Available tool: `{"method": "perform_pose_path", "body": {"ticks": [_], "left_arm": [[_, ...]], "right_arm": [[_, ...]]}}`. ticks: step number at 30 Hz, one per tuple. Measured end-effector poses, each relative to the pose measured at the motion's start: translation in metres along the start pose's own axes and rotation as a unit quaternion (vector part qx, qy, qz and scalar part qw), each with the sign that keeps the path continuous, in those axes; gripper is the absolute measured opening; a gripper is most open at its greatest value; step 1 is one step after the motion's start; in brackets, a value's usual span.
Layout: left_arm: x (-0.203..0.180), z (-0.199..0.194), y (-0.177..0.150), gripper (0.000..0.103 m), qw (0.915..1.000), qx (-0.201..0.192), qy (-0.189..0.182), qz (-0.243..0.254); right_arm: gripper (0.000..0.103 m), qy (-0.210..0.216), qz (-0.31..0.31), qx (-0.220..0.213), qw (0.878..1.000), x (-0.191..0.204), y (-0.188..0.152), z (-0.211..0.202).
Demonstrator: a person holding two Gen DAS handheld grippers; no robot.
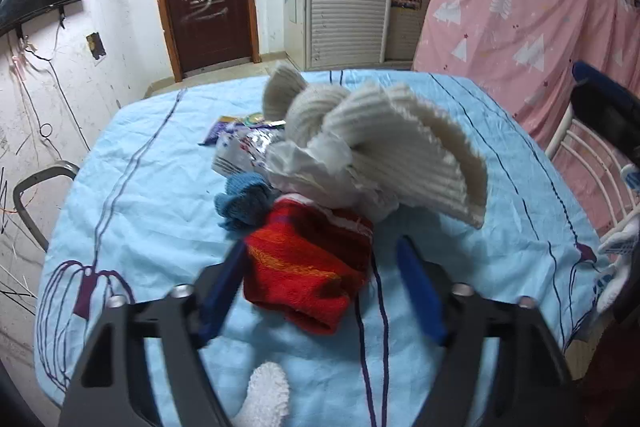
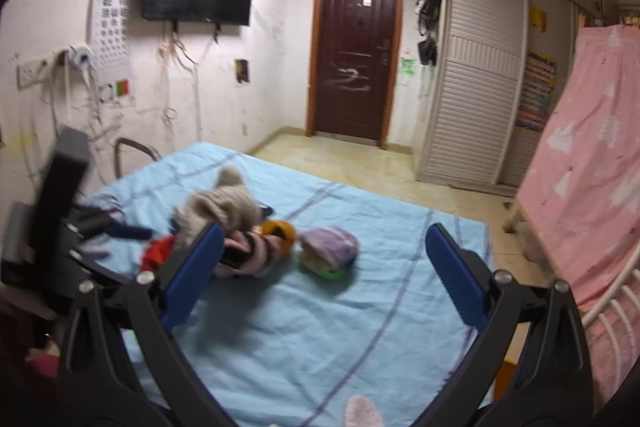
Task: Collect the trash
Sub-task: 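Grasp the red knit sock with the left tool while the right tool grasps the white knit hat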
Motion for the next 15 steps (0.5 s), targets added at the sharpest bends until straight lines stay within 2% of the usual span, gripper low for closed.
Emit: {"method": "perform_pose_path", "body": {"ticks": [2, 5, 8, 13, 15], "left_arm": [[-0.002, 0.004, -0.002, 0.035, 0.9999, 0.005, 0.009, 0.006], [0.003, 0.003, -0.003, 0.017, 0.9999, 0.003, 0.015, -0.004], [0.012, -0.004, -0.003, 0.011, 0.9997, -0.004, 0.009, -0.024], [0.019, -0.020, -0.006, 0.010, 0.9994, -0.018, 0.012, -0.027], [0.020, -0.022, -0.008, 0.010, 0.9994, -0.020, 0.012, -0.027]], "right_arm": [[0.097, 0.015, -0.001, -0.002, 1.000, 0.008, 0.001, 0.001], [0.097, 0.041, -0.014, 0.003, 0.999, 0.026, 0.002, 0.008], [0.097, 0.062, -0.026, 0.010, 0.998, 0.043, 0.000, 0.013], [0.096, 0.052, -0.057, 0.021, 0.997, 0.069, 0.000, 0.027], [0.072, 0.041, -0.061, 0.024, 0.997, 0.074, 0.002, 0.031]]}}
Point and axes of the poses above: each gripper's, at about its wrist camera, not at the fingertips, and z roughly the way its jaws point, x to its left, y to its top, the point moved 1 cm from there along z, roughly the way its jaws point, and after that the axes turned 5 degrees about x, right-handed, at the moved point
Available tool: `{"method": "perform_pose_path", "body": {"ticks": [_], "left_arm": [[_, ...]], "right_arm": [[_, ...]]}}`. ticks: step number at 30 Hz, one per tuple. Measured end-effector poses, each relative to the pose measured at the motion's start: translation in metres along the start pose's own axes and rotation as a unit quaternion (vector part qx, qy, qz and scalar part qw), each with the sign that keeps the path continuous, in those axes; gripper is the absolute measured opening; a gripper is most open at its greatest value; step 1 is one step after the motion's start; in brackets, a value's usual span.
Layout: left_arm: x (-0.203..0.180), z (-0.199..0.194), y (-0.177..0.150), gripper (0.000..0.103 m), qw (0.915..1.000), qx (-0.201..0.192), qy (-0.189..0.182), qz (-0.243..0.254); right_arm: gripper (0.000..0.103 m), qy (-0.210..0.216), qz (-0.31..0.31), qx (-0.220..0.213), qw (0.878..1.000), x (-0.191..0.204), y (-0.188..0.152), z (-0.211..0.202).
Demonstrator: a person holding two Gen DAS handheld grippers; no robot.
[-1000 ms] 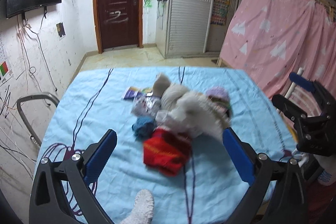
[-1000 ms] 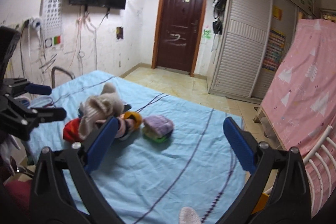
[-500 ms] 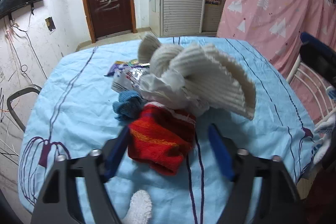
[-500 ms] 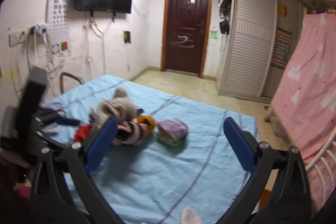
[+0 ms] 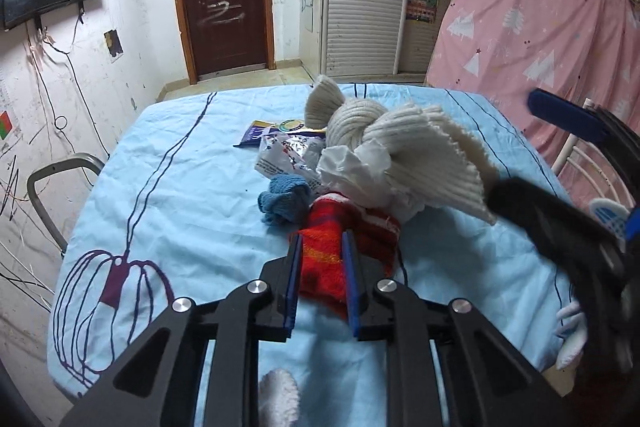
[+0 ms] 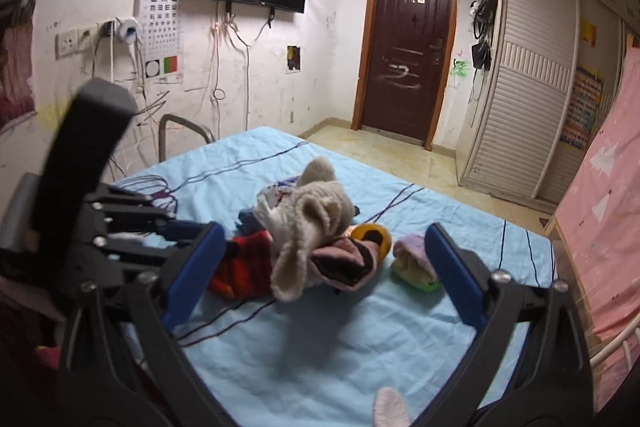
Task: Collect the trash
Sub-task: 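Grasp the red knit sock with the left tool while the right tool grasps the white knit hat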
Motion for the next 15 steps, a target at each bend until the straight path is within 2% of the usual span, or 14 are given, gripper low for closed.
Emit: {"method": "perform_pose_path", "body": {"ticks": [1, 4, 6, 7, 8, 9, 10, 11, 13, 15], "left_arm": [[0.000, 0.000, -0.001, 0.010, 1.0000, 0.001, -0.006, 0.000], [0.004, -0.001, 0.003, 0.011, 0.9992, 0.003, -0.041, 0.003], [0.004, 0.001, 0.005, 0.016, 0.9987, -0.001, -0.049, 0.010], [0.004, 0.003, 0.005, 0.029, 0.9987, 0.000, -0.049, 0.015], [0.003, 0.006, 0.005, 0.050, 0.9987, 0.001, -0.046, 0.022], [0.002, 0.009, 0.005, 0.061, 0.9986, 0.002, -0.043, 0.031], [0.001, 0.011, 0.004, 0.073, 0.9985, 0.002, -0.041, 0.037], [0.000, 0.013, 0.003, 0.073, 0.9982, 0.002, -0.039, 0.044], [-0.002, 0.020, 0.002, 0.073, 0.9974, 0.008, -0.045, 0.055], [-0.006, 0.028, 0.002, 0.073, 0.9968, 0.014, -0.043, 0.066]], "right_arm": [[0.063, -0.009, -0.001, 0.006, 1.000, 0.001, 0.001, 0.004], [0.063, -0.018, 0.003, 0.023, 1.000, -0.002, 0.001, 0.018], [0.062, -0.018, 0.014, 0.030, 0.999, -0.005, 0.001, 0.025], [0.054, -0.018, 0.017, 0.033, 0.999, -0.006, 0.001, 0.027], [0.047, -0.018, 0.019, 0.036, 0.999, -0.006, 0.001, 0.030], [0.044, -0.018, 0.020, 0.040, 0.999, -0.006, 0.002, 0.033], [0.034, -0.019, 0.020, 0.045, 0.999, -0.006, 0.002, 0.036], [0.023, -0.021, 0.020, 0.046, 0.999, -0.005, 0.002, 0.038], [0.011, -0.027, 0.017, 0.046, 0.998, -0.001, 0.002, 0.041], [0.008, -0.031, 0.012, 0.042, 0.999, 0.004, 0.004, 0.040]]}}
Point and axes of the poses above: each gripper's, at about its wrist camera, not at the fingertips, and z roughly the way its jaws point, x to its left, y to its top, the point moved 1 cm from there along z, roughly the way its jaws point, and after that the axes turned 5 degrees about x, right-handed, at the moved point
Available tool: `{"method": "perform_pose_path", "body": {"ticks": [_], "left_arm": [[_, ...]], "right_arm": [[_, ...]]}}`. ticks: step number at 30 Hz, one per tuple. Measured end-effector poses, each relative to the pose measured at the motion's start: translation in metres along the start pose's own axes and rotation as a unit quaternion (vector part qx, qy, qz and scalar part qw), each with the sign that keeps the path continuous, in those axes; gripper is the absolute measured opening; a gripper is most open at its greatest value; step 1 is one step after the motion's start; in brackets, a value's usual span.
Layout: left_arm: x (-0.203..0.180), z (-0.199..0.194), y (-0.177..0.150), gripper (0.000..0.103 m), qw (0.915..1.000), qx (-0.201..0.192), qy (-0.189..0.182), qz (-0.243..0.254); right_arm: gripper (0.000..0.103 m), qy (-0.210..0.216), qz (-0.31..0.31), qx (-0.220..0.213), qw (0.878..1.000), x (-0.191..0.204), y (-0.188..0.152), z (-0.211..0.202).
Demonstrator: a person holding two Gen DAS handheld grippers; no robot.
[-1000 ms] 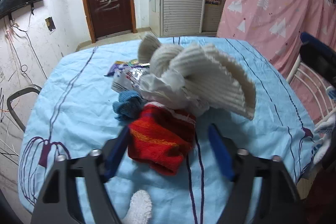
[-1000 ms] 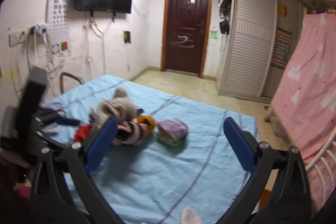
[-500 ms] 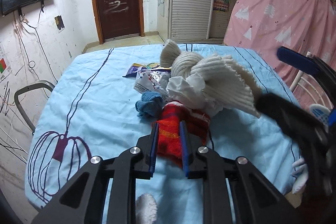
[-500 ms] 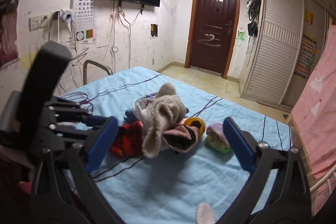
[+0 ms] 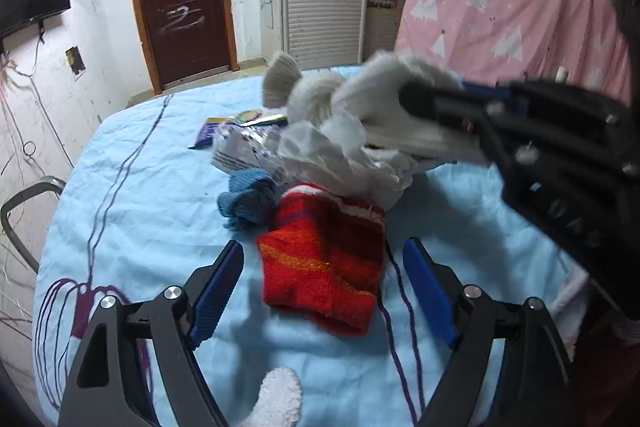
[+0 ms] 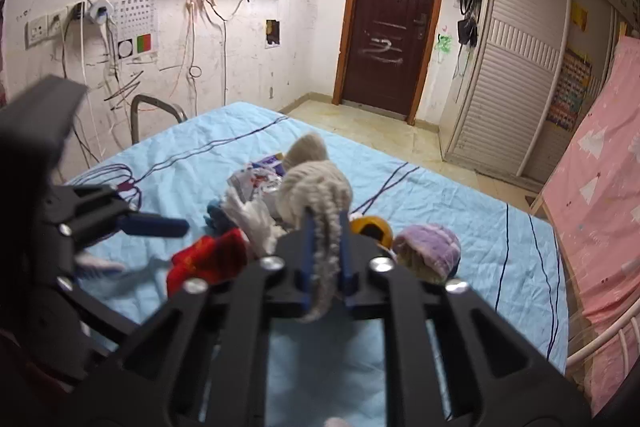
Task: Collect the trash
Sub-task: 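Grasp the red knit sock with the left tool while the right tool grasps the white knit hat, then carry the sock and hat over the yellow bin and open both tools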
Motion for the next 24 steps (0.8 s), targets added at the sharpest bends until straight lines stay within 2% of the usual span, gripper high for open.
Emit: {"method": "perform_pose_path", "body": {"ticks": [1, 2, 3, 5, 6, 7, 8, 11, 20, 24], "left_arm": [[-0.001, 0.005, 0.000, 0.073, 1.0000, 0.004, -0.001, 0.004], [-0.003, 0.008, 0.000, 0.065, 0.9999, 0.008, -0.004, 0.008], [-0.004, 0.007, 0.001, 0.062, 0.9999, 0.005, -0.005, 0.012], [-0.005, 0.008, 0.002, 0.044, 0.9998, 0.004, 0.009, 0.020], [-0.004, 0.008, 0.003, 0.040, 0.9997, 0.003, 0.010, 0.021], [-0.004, 0.007, 0.003, 0.026, 0.9997, 0.001, 0.008, 0.021], [-0.002, 0.006, 0.004, 0.018, 0.9998, 0.000, 0.009, 0.019], [0.005, 0.002, 0.007, 0.013, 1.0000, -0.009, -0.001, -0.002], [0.025, -0.036, 0.017, 0.013, 0.9967, -0.064, -0.031, -0.039], [0.022, -0.044, 0.024, 0.013, 0.9955, -0.078, -0.034, -0.042]], "right_arm": [[0.007, 0.000, -0.002, -0.002, 1.000, 0.002, 0.002, -0.001], [0.007, -0.001, -0.003, -0.003, 1.000, 0.004, 0.004, -0.001], [0.006, -0.001, -0.002, -0.005, 1.000, 0.005, 0.006, -0.003], [0.006, 0.007, 0.005, -0.009, 1.000, 0.004, 0.011, -0.005], [0.006, 0.013, 0.010, -0.012, 1.000, 0.003, 0.015, -0.007], [0.006, 0.014, 0.012, -0.014, 1.000, 0.002, 0.017, -0.009], [0.006, 0.013, 0.013, -0.016, 1.000, 0.002, 0.020, -0.010], [0.006, 0.022, 0.023, -0.022, 0.999, -0.002, 0.027, -0.014], [0.003, 0.020, 0.062, -0.056, 0.996, -0.035, 0.047, -0.041], [0.003, 0.049, 0.071, -0.046, 0.995, -0.045, 0.046, -0.042]]}}
Point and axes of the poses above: each gripper's, at about its wrist camera, not at the fingertips, and z roughly the way its jaws point, x to its left, y to its top, the point moved 1 cm from there along z, roughly the way its jaws point, and after that the axes turned 5 degrees about x, right-handed, at the moved point
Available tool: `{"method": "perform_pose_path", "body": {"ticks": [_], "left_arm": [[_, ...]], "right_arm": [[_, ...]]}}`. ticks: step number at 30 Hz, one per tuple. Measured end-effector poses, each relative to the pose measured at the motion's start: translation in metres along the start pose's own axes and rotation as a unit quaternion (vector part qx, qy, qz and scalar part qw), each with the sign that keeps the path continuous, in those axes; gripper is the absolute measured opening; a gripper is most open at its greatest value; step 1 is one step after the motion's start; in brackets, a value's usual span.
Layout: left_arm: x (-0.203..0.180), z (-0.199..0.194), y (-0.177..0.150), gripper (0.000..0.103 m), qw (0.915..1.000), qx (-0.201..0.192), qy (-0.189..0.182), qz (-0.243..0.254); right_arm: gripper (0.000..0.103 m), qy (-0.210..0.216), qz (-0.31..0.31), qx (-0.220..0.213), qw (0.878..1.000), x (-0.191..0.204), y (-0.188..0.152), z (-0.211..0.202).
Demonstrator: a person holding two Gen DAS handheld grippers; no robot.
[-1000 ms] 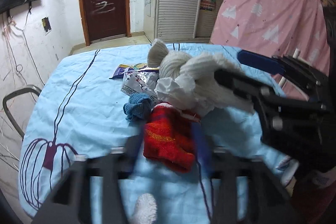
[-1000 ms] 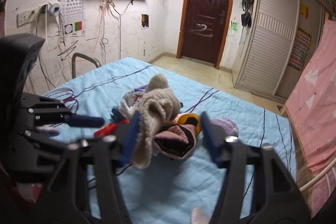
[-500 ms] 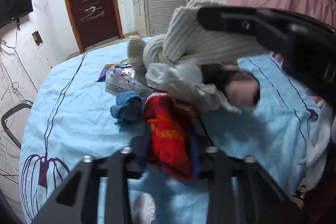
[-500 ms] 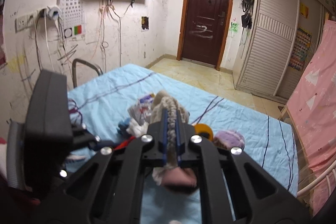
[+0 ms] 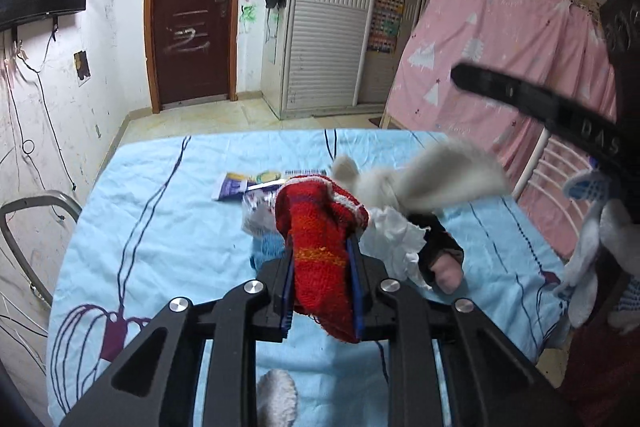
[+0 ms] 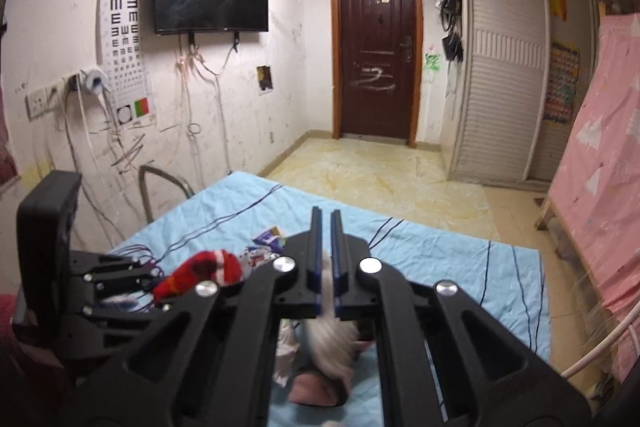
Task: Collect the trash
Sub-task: 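Carry the sock and hat over the yellow bin and open both tools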
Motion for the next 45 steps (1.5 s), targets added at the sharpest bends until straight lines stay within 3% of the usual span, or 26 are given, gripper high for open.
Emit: {"method": "perform_pose_path", "body": {"ticks": [4, 6, 7, 8, 13, 16, 19, 20, 27, 31, 38, 45], "left_arm": [[0.003, -0.002, 0.001, 0.013, 1.0000, -0.001, -0.002, -0.008], [0.005, 0.000, 0.000, 0.013, 1.0000, 0.002, 0.001, -0.007], [0.004, 0.001, 0.000, 0.013, 1.0000, 0.004, 0.001, -0.008], [0.006, 0.004, 0.000, 0.013, 0.9999, 0.005, -0.001, -0.010], [0.015, 0.011, 0.001, 0.013, 0.9997, 0.011, -0.011, -0.021], [0.019, 0.015, 0.001, 0.013, 0.9995, 0.014, -0.015, -0.025], [0.024, 0.016, 0.002, 0.013, 0.9992, 0.015, -0.019, -0.031], [0.025, 0.017, 0.002, 0.013, 0.9992, 0.014, -0.018, -0.034], [0.029, 0.005, 0.021, 0.013, 0.9986, -0.014, -0.016, -0.048], [0.019, -0.002, 0.038, 0.013, 0.9986, -0.029, -0.021, -0.038], [-0.032, -0.003, 0.074, 0.013, 0.9972, -0.052, -0.054, -0.003], [-0.112, 0.013, 0.104, 0.013, 0.9897, -0.055, -0.123, 0.047]], "right_arm": [[0.007, 0.016, -0.005, 0.033, 0.999, -0.004, -0.011, 0.014], [0.043, 0.007, -0.018, 0.059, 0.998, -0.004, -0.019, 0.024], [0.074, 0.002, -0.021, 0.065, 0.998, -0.004, -0.023, 0.026], [0.080, -0.003, -0.024, 0.070, 0.997, -0.005, -0.026, 0.029], [0.080, -0.039, -0.055, 0.123, 0.990, -0.002, -0.045, 0.055], [0.040, -0.047, -0.069, 0.136, 0.987, 0.001, -0.053, 0.065], [0.019, -0.060, -0.086, 0.128, 0.986, 0.008, -0.054, 0.061], [0.017, -0.061, -0.082, 0.117, 0.988, 0.008, -0.052, 0.058], [0.014, -0.004, -0.021, 0.046, 0.999, -0.011, -0.029, 0.026], [0.014, -0.007, -0.003, 0.007, 1.000, -0.023, -0.019, 0.004], [0.014, -0.056, 0.036, -0.051, 0.996, -0.069, -0.017, -0.049], [0.014, -0.149, 0.110, -0.075, 0.980, -0.149, -0.053, -0.109]]}}
Point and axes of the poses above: each gripper's, at about its wrist camera, not at the fingertips, and z roughly the way its jaws point, x to its left, y to its top, the point moved 1 cm from there along z, roughly the way its jaws point, and after that the axes turned 5 degrees about x, right-handed, at the moved point
